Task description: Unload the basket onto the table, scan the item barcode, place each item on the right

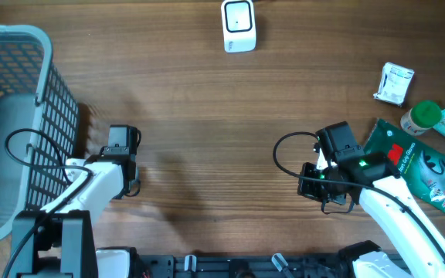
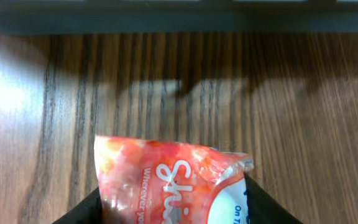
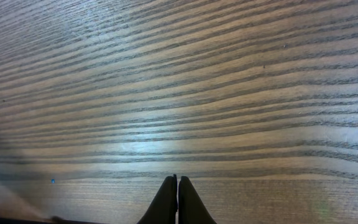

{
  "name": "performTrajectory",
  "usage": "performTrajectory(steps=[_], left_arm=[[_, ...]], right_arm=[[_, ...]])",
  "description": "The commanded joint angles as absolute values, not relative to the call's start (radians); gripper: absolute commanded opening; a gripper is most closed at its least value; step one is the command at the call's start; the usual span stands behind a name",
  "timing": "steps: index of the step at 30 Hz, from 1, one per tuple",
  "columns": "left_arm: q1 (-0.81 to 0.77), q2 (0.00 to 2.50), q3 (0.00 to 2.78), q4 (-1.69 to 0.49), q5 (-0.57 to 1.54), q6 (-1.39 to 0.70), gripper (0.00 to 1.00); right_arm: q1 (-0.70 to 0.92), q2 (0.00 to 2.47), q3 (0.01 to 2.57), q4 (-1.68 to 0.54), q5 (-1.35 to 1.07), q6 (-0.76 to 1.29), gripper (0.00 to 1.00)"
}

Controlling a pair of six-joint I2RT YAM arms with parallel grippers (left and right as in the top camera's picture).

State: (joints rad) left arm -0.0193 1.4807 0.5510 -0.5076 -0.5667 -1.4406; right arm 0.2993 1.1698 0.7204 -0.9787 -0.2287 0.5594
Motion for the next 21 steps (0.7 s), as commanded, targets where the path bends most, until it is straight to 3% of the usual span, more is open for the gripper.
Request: performTrajectory(steps=[1,2,6,12,14,15,16,18,21], left_arm=[[-0.017,1.432,0.537,-0.524,-0.342,-1.266,0.44],[-0.032,1.390,0.542,-0.488,-0.212,-1.148,0.38],[-0.167,1.337,0.542,-0.332,0.091,-1.054,0.39],[-0.482,1.339,0.542,-0.099,0.031,-1.054,0.49],[-0.564,1.341,0.542,-0.056,-0.002,-1.047,0.67],[-0.593,1.341,0.543,-0.017,-0.002,-0.995,1.00],[-0.600,1.339,0.544,0.003,-0.002,-0.967,1.00],[-0.597,1.322,0.575,-0.002,-0.007,-0.899,1.00],[-0.596,1.234,0.724,-0.216,-0.187,-0.810,1.00]], right_arm=[[0.302,1.168,0.720,-0.970,-0.242,0.552,0.05],[0.302,1.168,0.720,-0.958,-0.242,0.553,0.04],[0.302,1.168,0.720,-0.953,-0.250,0.562,0.04],[0.302,1.168,0.720,-0.957,-0.250,0.576,0.04],[0.302,1.168,0.720,-0.957,-0.250,0.577,0.04],[0.302,1.168,0.720,-0.958,-0.250,0.576,0.04],[0.302,1.168,0.720,-0.959,-0.250,0.576,0.05],[0.302,1.168,0.720,-0.966,-0.250,0.575,0.12],[0.302,1.168,0.720,-0.969,-0.250,0.576,0.43]])
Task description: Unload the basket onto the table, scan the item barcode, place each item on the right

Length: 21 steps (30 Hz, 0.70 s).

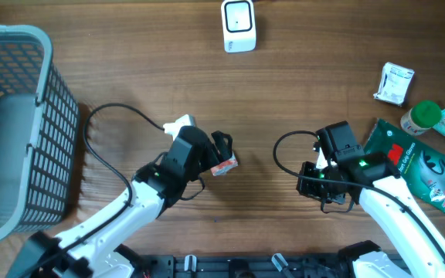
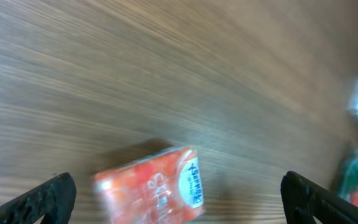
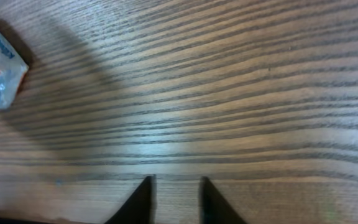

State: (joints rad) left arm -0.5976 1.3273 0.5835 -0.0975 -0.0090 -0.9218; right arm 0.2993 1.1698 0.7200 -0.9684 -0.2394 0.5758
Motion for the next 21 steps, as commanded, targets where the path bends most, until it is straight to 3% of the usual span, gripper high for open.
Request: performTrajectory(steps=[1,3,6,11,12,13,14,16,18,21], left_arm=[[-0.596,1.193,0.792,-0.336,-0.305,-0.811,1.00],[-0.596,1.117,0.897,-0.502,-0.500,-0.812,1.00],[-0.596,0.968,0.989,-0.574,-0.749,-0.812,1.00],[-0.596,0.706,1.002,-0.260,-1.226,-0.805,1.00],[-0.595,0.667,1.002,-0.119,-1.351,-0.709,1.00],[-0.595,0.655,1.002,-0.048,-1.387,-0.635,1.00],[-0.572,0.635,1.002,0.190,-1.409,-0.398,1.00],[-0.528,0.636,1.002,0.416,-1.337,-0.178,1.00],[-0.479,0.636,1.002,0.547,-1.179,0.070,1.00],[-0.421,0.635,1.002,0.565,-1.045,0.374,1.00]], right_arm=[[0.302,1.168,0.720,-0.968,-0.250,0.576,0.55],[0.302,1.168,0.720,-0.956,-0.250,0.582,0.71],[0.302,1.169,0.720,-0.926,-0.252,0.675,0.82],[0.304,1.177,0.719,-0.797,-0.433,0.680,0.91],[0.319,1.183,0.718,-0.740,-0.448,0.681,0.93],[0.334,1.190,0.718,-0.711,-0.450,0.680,0.94],[0.379,1.209,0.718,-0.649,-0.451,0.680,0.96],[0.452,1.243,0.718,-0.584,-0.450,0.680,0.97],[0.542,1.297,0.718,-0.512,-0.450,0.681,0.98],[0.659,1.405,0.718,-0.400,-0.416,0.684,1.00]])
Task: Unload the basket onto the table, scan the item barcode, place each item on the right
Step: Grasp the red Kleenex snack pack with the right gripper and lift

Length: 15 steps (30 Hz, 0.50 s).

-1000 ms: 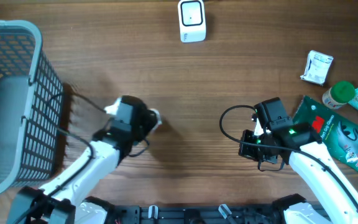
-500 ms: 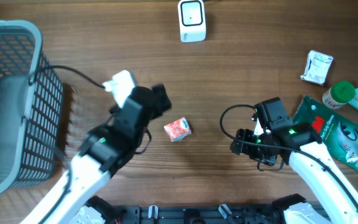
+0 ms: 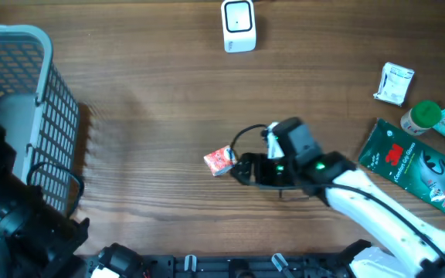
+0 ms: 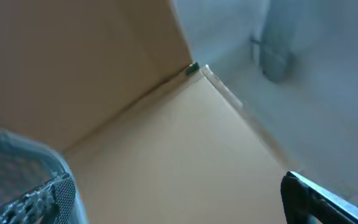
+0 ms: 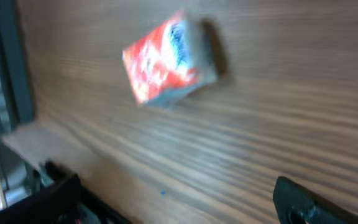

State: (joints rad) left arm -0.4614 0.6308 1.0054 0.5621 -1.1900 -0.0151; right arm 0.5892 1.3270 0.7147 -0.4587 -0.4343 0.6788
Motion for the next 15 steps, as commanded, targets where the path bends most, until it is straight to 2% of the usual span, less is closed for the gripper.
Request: performTrajectory(steps=[1,5,10,15], left_arm=[[-0.414,0.635,1.002,0.565,-1.026,0.400,1.00],[-0.414,0.588,1.002,0.463,-0.965,0.441,1.00],[-0.414,0.424,1.002,0.227,-0.787,0.380,1.00],[-0.414,0.303,1.001,0.163,-0.744,0.328,1.00]], right_arm=[[0.679,1.434,0.718,-0.382,-0.376,0.685,1.00],[0.715,1.518,0.718,-0.348,-0.147,0.590,1.00],[0.717,1.520,0.718,-0.220,-0.110,0.474,1.00],[0.717,1.523,0.718,-0.178,-0.104,0.572,1.00]])
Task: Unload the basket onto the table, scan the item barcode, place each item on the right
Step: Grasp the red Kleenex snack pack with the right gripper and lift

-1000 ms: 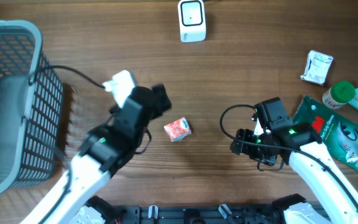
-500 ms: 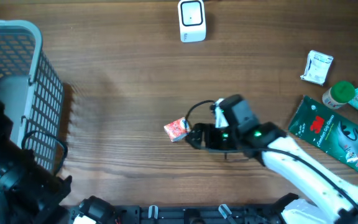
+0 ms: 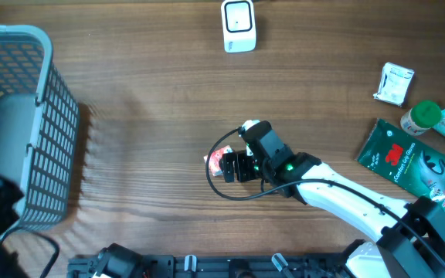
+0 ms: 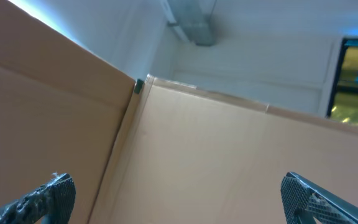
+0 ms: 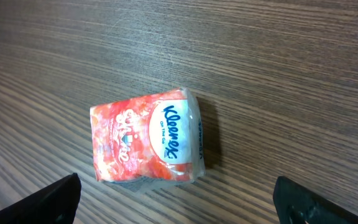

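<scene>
A red-and-white Kleenex tissue pack lies flat on the wooden table near its middle. In the right wrist view the pack sits just ahead of my right gripper, label side up. That gripper is open wide with nothing between its fingers. From overhead, my right gripper is right beside the pack. The white scanner stands at the far edge. My left gripper is open and empty, and its camera sees only cardboard walls and ceiling.
A grey mesh basket fills the left side. At the right edge lie a green packet, a green-lidded jar and a small white pack. A black cable loops by the right wrist.
My right gripper has moved left, closer to the tissue pack, which now lies sharp and near in its view. The left wrist camera has tilted further upward. The pack has not moved.
First my left gripper held the pack near the basket while the right gripper sat shut at the right. Then the pack lay at the table's middle between the open left fingers. The left arm then drew back left, and the right gripper, opened wide, came up to the pack.
</scene>
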{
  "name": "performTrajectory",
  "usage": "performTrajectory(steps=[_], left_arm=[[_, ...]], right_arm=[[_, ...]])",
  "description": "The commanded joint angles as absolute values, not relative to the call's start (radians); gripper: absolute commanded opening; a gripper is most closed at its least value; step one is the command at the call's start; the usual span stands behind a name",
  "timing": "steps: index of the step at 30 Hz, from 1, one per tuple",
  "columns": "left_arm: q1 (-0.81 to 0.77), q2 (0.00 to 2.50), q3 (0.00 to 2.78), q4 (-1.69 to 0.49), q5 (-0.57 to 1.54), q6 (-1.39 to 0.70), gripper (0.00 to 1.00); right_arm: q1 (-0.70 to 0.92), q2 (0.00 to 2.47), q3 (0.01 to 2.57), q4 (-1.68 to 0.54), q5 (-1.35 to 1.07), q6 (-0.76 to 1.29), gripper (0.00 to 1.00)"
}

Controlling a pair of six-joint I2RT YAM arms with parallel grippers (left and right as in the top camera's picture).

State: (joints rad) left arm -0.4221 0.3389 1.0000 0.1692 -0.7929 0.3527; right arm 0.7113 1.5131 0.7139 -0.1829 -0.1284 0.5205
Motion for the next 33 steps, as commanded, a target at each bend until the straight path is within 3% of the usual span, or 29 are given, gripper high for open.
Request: performTrajectory(steps=[1,4,9,11,13,16,24,27,33], left_arm=[[-0.414,0.292,1.001,0.163,-0.744,0.328,1.00],[-0.414,0.275,1.000,0.163,-0.744,0.328,1.00],[-0.386,0.208,1.000,0.163,-0.744,0.328,1.00],[-0.355,0.199,1.000,0.163,-0.744,0.328,1.00],[-0.334,0.192,1.000,0.163,-0.744,0.328,1.00],[-0.311,0.181,1.000,0.163,-0.744,0.328,1.00],[-0.222,0.157,1.000,0.163,-0.744,0.279,1.00],[-0.209,0.157,1.000,0.163,-0.717,0.272,1.00],[-0.209,0.157,1.000,0.152,-0.707,0.215,1.00]], right_arm=[[0.717,1.531,0.718,-0.177,-0.119,0.619,0.97],[0.717,1.591,0.718,-0.124,-0.235,0.707,0.89],[0.717,1.794,0.718,-0.097,-0.301,0.982,0.53],[0.717,1.858,0.718,-0.085,-0.300,1.081,0.51],[0.717,1.866,0.718,-0.078,-0.300,1.103,0.39],[0.717,1.866,0.718,-0.059,-0.287,1.098,0.05],[0.712,1.723,0.718,0.076,-0.327,0.720,0.04],[0.712,1.525,0.718,0.009,-0.625,0.326,0.04],[0.712,1.321,0.718,0.052,-1.315,-0.042,0.04]])
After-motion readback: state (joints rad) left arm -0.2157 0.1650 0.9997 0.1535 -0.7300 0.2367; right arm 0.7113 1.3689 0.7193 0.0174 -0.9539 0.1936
